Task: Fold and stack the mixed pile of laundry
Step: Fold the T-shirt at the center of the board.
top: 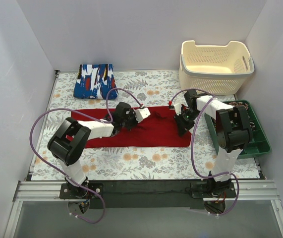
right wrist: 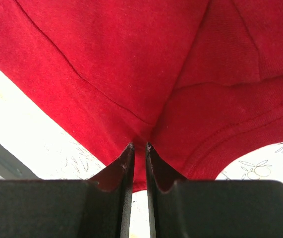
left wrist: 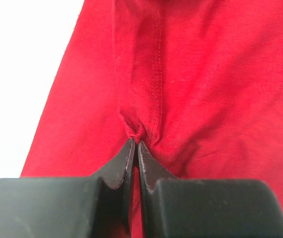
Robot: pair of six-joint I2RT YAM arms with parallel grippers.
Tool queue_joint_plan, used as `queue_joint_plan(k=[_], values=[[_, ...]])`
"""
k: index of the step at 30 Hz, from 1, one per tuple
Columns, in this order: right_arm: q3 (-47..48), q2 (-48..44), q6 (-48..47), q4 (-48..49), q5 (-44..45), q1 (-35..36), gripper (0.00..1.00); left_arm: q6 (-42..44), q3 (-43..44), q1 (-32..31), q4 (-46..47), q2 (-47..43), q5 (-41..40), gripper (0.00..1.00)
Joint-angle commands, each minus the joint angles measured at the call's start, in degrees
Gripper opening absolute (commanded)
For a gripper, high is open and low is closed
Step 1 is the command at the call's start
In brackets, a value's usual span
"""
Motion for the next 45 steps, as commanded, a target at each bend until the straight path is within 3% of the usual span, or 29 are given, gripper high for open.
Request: queue_joint_plan(k=[1,4,9,10,13,20,21,25,35,39,45], values=[[-1.00,0.18,-0.68,0.46,0.26,-0.13,0.19,-3.24,0.91,1.30,3.62,-0.10,-5.15,0.00],[-1.00,0.27,-0.59,0.37,0.17,-0.13,0.19,-2.80,2.14,1.39,1.97,1.30,-6.82,0.03],[-0.56,-0.43,-0.77,0.29,0.70,-0.13,0.19,-3.59,3.28,2.70,0.64,1.84,-9.02,0.18],[-0.39,-0.69,-0.68,0.11,0.79,-0.13,0.19,-3.68,3.72,3.14,0.29,1.58,-9.28,0.27],[1.10,-1.66,-0.68,-0.33,0.88,-0.13,0.19,-4.47,5.29,5.86,-2.16,0.35,-9.64,0.39],[4.98,-5.35,-0.07,-1.39,-2.72,0.92,0.20,-12.90,11.54,19.55,-22.37,-7.03,3.27,0.40],[4.80,-5.53,-0.07,-1.38,-2.73,2.14,0.20,-13.00,11.98,21.24,-24.65,-8.61,7.98,0.40],[3.31,-4.74,0.11,-0.25,-1.94,5.93,0.20,-8.70,13.21,27.92,-39.40,-11.25,13.29,0.40],[6.28,7.54,-1.29,3.71,7.36,9.19,0.17,-0.35,9.88,41.81,-48.58,-16.09,18.22,0.37],[13.66,14.75,-3.49,3.45,12.65,9.10,0.16,0.80,9.08,43.84,-48.58,-16.01,19.80,0.36],[39.65,31.27,-7.18,3.45,19.41,8.84,0.15,3.87,8.03,46.13,-48.67,-16.18,20.95,0.35]])
